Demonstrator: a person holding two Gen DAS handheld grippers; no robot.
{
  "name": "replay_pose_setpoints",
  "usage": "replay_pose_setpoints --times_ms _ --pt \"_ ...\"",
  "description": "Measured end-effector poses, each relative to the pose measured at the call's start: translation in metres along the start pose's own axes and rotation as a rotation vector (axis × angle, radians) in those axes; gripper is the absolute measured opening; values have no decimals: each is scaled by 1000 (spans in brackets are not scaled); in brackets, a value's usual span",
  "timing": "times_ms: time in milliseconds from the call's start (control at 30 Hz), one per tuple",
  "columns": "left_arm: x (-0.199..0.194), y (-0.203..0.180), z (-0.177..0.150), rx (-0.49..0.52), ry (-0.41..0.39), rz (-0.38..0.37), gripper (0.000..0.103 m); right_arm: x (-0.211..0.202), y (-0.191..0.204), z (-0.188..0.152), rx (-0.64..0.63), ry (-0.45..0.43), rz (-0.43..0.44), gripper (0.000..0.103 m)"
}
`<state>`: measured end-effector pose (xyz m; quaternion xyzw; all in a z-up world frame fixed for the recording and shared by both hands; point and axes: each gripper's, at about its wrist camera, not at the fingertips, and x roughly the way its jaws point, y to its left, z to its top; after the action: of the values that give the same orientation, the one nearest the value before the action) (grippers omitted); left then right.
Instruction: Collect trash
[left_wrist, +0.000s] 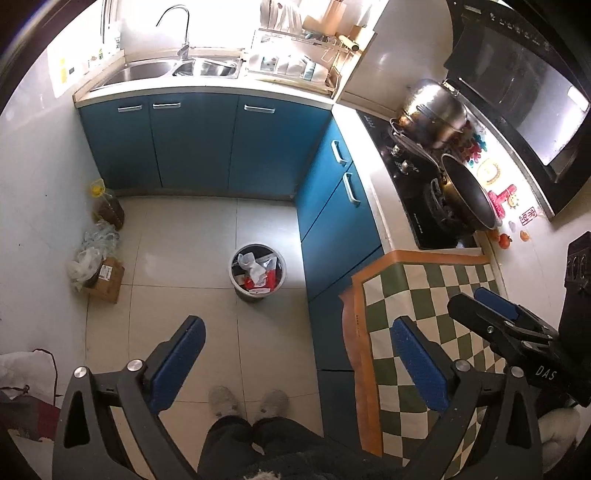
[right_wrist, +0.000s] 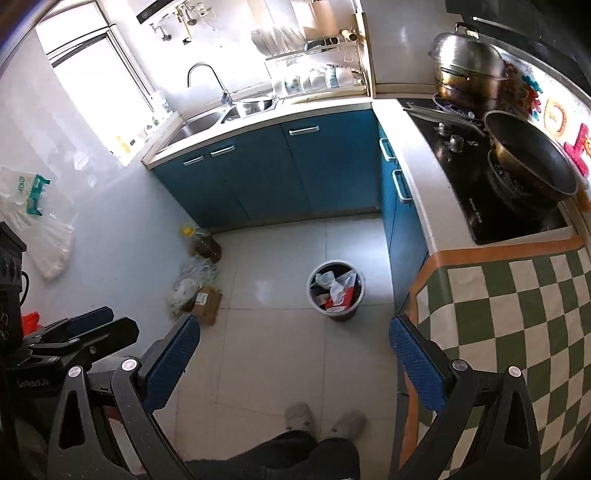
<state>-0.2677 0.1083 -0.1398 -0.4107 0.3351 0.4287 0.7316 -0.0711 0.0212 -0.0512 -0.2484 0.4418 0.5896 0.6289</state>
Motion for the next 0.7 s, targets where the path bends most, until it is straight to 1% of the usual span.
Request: replay_pose_setpoints --times_ms 267,400,467,633,700 --pt "-10 18 5 -39 -40 -3 103 9 8 1 10 18 41 103" --pt "-15 18 4 -33 -53 -1 103 12 10 0 10 23 55 103" --pt "-17 17 3 -26 -56 8 103 12 10 0 9 24 60 103" --pt "-18 17 -1 -36 -50 -6 103 11 11 1 -2 27 72 103" --pt "-19 16 -2 -32 -46 6 103 11 11 1 -4 29 72 103"
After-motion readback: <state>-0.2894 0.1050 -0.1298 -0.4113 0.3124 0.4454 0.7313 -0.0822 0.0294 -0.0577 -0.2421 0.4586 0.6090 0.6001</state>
